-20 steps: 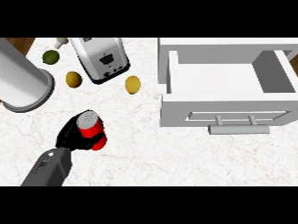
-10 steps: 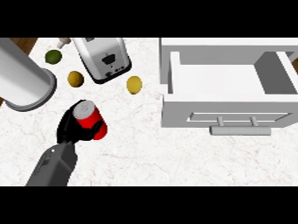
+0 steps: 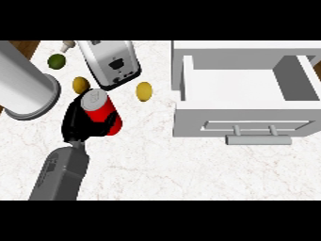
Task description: Pick up the can, place it into the drawer and close the drawer
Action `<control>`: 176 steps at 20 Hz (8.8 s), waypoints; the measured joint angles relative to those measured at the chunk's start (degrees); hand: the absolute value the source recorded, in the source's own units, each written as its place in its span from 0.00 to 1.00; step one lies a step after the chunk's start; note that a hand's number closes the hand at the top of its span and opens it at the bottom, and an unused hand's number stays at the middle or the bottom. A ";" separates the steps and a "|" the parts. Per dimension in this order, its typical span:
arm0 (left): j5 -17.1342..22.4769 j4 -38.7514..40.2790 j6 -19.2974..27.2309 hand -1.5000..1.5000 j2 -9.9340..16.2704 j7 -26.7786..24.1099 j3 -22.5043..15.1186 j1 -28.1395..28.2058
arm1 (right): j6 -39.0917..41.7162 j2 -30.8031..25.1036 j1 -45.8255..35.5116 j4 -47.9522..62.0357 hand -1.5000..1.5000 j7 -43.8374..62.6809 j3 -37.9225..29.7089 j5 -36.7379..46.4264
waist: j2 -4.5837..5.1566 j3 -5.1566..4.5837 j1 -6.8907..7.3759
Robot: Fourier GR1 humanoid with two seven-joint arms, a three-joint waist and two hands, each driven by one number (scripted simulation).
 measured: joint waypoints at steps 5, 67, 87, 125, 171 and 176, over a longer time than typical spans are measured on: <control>-0.48 -11.05 6.78 1.00 -0.30 7.14 -5.31 0.51 | -0.24 0.27 -0.03 0.18 0.00 -0.20 -0.20 -0.23 | 0.05 -0.02 -0.04; 25.73 30.35 43.19 1.00 -0.53 9.11 -34.26 -58.82 | -3.87 -1.44 -6.79 -0.18 0.00 3.81 3.79 1.27 | 1.08 0.06 -4.50; 35.93 34.89 49.83 0.00 -0.52 4.47 -44.13 -58.85 | -5.03 -2.93 -9.47 -0.39 0.00 5.89 4.31 1.45 | 1.46 0.06 -5.39; 40.02 30.56 50.81 0.00 1.08 0.70 -42.83 -59.50 | -14.10 -6.23 -40.85 16.94 0.00 -13.59 38.08 77.42 | 0.51 -0.07 1.26; 29.22 0.29 51.95 0.00 22.91 18.42 -41.89 -44.38 | -66.91 -10.67 -87.04 111.53 0.00 -21.99 32.27 106.81 | 1.51 -0.07 5.19; 28.53 -1.34 51.90 0.00 24.30 19.66 -41.35 -44.34 | -67.04 -12.00 -90.70 115.90 0.00 -21.37 31.69 107.56 | 2.27 0.23 5.48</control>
